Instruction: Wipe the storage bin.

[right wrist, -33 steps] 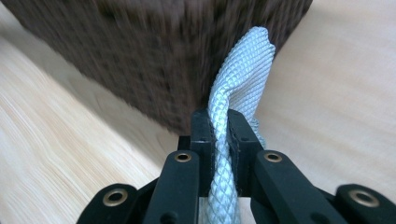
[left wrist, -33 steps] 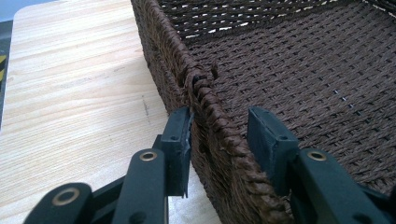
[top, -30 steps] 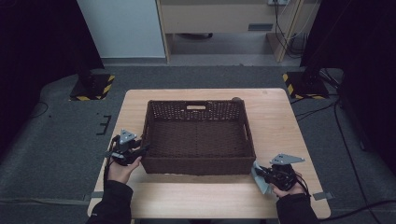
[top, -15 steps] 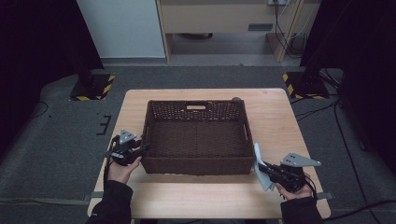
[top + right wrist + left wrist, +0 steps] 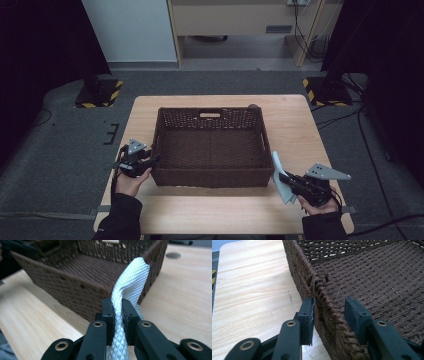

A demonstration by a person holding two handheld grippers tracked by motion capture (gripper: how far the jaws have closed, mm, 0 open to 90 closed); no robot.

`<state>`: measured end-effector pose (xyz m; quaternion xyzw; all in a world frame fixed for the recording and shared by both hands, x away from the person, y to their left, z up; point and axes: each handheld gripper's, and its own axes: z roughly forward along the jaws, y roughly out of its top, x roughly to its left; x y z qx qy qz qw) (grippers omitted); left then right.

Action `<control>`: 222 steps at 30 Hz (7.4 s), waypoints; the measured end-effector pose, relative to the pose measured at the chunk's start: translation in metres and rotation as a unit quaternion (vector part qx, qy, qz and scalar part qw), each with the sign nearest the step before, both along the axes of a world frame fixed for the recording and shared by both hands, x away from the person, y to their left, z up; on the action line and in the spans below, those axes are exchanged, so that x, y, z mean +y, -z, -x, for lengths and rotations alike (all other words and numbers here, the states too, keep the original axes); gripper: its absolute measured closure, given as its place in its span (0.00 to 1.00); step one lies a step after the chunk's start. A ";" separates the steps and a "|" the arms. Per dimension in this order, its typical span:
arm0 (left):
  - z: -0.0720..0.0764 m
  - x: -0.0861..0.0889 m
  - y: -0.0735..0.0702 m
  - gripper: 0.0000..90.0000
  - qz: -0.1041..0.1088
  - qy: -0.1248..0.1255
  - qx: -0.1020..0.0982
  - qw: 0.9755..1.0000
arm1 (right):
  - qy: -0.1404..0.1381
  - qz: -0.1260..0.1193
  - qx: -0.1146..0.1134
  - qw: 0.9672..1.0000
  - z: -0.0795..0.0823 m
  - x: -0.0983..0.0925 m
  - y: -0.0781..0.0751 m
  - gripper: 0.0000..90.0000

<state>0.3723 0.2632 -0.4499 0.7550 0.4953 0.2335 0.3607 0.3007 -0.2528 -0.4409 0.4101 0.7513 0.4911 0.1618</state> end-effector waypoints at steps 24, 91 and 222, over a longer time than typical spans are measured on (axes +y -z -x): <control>0.000 0.000 0.000 0.63 -0.002 0.000 0.005 1.000 | 0.091 0.075 0.076 0.990 -0.026 -0.021 0.039 0.93; -0.006 0.002 -0.002 0.63 0.007 -0.001 0.011 1.000 | 0.051 0.048 0.004 0.998 -0.095 0.036 -0.013 0.62; 0.017 -0.029 -0.016 0.50 0.059 0.031 -0.025 0.997 | 0.080 0.082 0.008 0.993 -0.076 0.047 -0.012 0.49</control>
